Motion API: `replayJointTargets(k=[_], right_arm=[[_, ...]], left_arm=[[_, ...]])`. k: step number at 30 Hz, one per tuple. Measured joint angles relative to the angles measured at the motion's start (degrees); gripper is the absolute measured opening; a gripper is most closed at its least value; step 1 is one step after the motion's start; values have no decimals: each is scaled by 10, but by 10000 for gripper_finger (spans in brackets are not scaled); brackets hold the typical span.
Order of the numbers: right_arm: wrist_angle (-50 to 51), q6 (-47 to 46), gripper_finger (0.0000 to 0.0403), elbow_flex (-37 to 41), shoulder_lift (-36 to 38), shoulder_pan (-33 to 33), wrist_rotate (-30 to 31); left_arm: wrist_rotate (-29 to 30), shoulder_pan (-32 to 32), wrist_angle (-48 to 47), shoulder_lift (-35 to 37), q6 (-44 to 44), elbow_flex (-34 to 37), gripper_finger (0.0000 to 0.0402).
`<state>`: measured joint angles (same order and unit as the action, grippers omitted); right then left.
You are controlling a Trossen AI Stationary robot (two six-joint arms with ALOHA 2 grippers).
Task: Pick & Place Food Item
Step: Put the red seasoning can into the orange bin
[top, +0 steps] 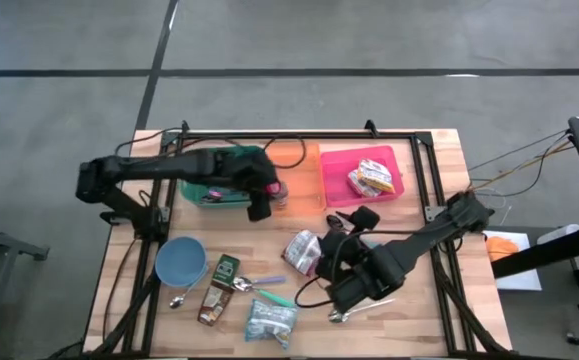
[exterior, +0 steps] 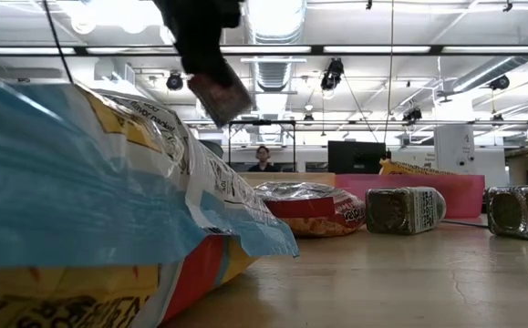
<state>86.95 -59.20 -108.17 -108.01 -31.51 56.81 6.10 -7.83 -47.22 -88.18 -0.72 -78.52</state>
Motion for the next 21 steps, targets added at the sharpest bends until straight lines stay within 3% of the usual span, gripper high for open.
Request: replayJointTargets(k=[10,21], right_arm=[[-104,-72,367,178,108,-1,-18],[-401,86,367,334,171,-1,-34]], left_arm=[[4,-19,-80,-151,153,-165,201],[5,-53,-48,-232,225,-179,201]])
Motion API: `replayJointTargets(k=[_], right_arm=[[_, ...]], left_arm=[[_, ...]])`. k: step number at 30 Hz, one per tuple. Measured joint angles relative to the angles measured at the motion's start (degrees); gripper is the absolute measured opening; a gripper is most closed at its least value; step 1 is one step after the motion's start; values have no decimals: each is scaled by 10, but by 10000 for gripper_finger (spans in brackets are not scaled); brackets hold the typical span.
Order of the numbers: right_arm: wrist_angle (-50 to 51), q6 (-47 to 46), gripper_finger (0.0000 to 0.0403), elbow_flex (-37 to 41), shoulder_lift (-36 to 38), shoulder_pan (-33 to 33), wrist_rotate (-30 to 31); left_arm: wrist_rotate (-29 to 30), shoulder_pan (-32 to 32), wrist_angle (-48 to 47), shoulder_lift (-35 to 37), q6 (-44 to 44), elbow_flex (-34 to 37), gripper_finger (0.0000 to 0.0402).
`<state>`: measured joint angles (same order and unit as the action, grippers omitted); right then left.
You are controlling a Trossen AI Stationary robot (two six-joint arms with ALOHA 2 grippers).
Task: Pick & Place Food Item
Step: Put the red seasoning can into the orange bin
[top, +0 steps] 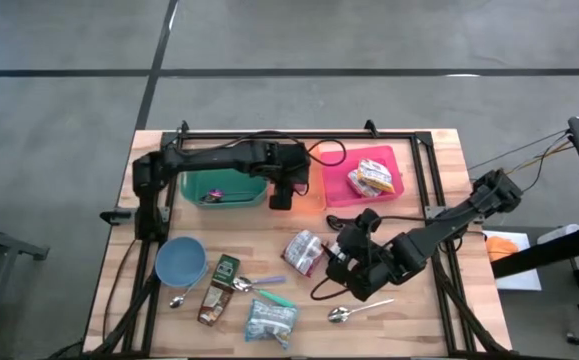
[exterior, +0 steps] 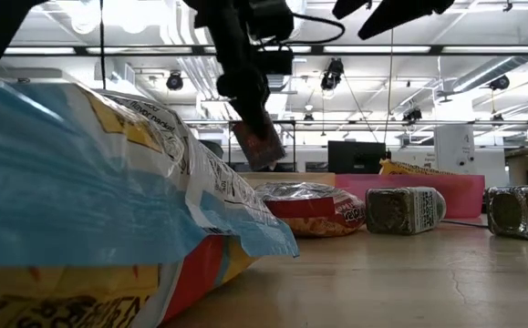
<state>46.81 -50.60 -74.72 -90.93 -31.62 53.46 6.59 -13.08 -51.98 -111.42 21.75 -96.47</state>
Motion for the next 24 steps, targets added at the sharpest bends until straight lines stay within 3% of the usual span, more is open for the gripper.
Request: replayJointTargets(k=[12,24], right_arm=[[-37,27,368,40,2,7,-13],[-39,43,368,38,1,10,-15]], left_arm=[[-6,-2,42,-46,49,-4,201],[-2,2,-21,-51,65,-4,201]])
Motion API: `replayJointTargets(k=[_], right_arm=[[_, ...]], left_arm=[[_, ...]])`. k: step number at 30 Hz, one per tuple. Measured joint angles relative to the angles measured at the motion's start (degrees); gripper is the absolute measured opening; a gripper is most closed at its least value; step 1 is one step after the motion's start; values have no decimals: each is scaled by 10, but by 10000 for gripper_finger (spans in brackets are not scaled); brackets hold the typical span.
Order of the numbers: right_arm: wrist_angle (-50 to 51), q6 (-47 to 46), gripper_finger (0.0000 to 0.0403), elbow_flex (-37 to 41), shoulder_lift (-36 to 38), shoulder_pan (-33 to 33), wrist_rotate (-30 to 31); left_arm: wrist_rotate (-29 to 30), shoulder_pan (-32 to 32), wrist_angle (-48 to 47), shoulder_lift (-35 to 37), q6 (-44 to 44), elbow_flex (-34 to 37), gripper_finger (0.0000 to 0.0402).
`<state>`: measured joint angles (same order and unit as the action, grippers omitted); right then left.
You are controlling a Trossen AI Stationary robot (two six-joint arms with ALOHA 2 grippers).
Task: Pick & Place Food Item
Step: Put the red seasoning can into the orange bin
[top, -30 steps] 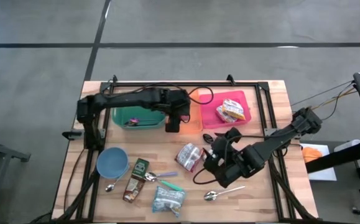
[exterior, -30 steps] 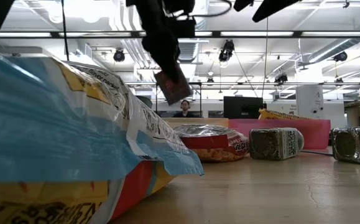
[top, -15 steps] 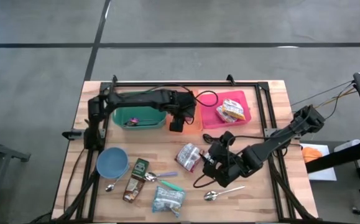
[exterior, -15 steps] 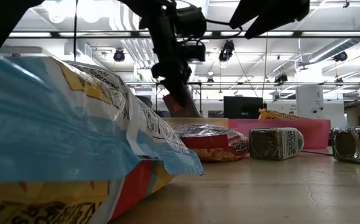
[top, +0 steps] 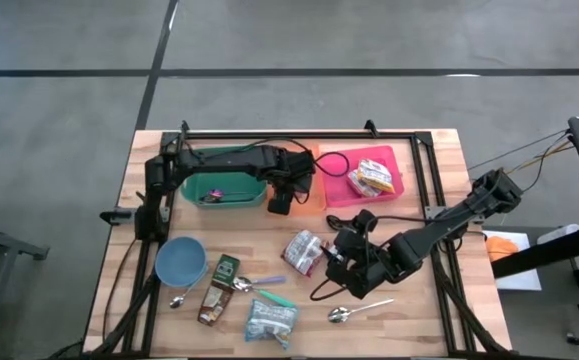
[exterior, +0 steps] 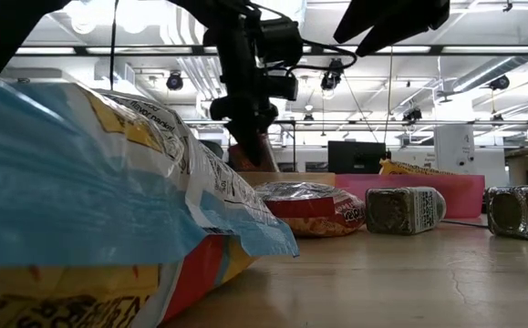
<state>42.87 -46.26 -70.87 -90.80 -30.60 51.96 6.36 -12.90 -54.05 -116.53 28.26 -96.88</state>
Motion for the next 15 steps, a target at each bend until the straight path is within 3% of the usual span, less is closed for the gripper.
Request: replayJointTargets(k=[6,15], right_arm=[[0,0,368,0,0,1,0],[0,2,367,0,0,0,-2]], left_arm=[[13,1,-3,0,0,0,201],[-25,8,-14,0,15,1,201]])
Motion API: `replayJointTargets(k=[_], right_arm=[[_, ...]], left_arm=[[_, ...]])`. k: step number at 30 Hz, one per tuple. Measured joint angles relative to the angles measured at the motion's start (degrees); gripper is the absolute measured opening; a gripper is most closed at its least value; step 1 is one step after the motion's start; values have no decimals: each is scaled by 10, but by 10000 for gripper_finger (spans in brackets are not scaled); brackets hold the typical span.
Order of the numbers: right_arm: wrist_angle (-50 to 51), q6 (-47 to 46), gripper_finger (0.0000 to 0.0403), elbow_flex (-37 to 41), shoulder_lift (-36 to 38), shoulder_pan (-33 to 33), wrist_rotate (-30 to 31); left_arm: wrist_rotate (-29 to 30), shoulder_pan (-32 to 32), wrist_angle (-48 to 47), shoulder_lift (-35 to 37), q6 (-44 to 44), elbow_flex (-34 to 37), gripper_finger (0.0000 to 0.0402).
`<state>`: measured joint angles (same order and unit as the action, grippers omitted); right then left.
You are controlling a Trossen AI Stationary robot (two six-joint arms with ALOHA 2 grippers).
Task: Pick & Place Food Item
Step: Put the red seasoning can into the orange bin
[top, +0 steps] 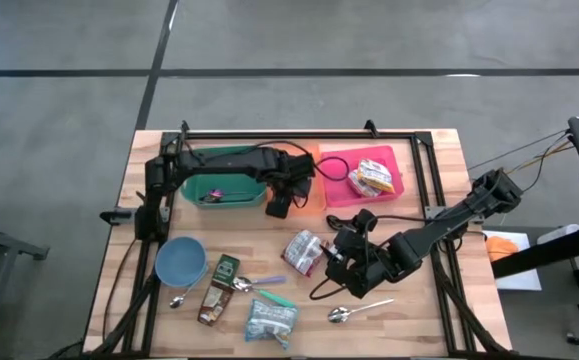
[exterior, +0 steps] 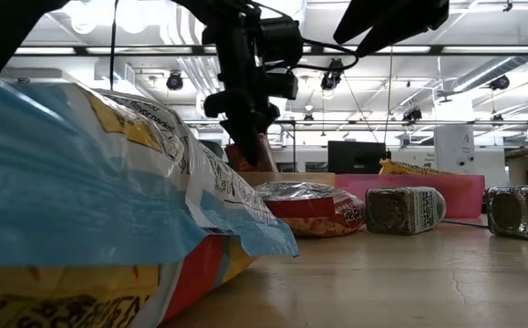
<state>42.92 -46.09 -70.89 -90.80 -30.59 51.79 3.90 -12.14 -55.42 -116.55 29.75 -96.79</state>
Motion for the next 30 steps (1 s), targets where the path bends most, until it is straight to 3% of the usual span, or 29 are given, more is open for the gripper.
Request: replayJointTargets(k=[30], right_arm=[[0,3,367,2,0,0,-13]], left_arm=[[-3,12,24,-45,84,6,201]])
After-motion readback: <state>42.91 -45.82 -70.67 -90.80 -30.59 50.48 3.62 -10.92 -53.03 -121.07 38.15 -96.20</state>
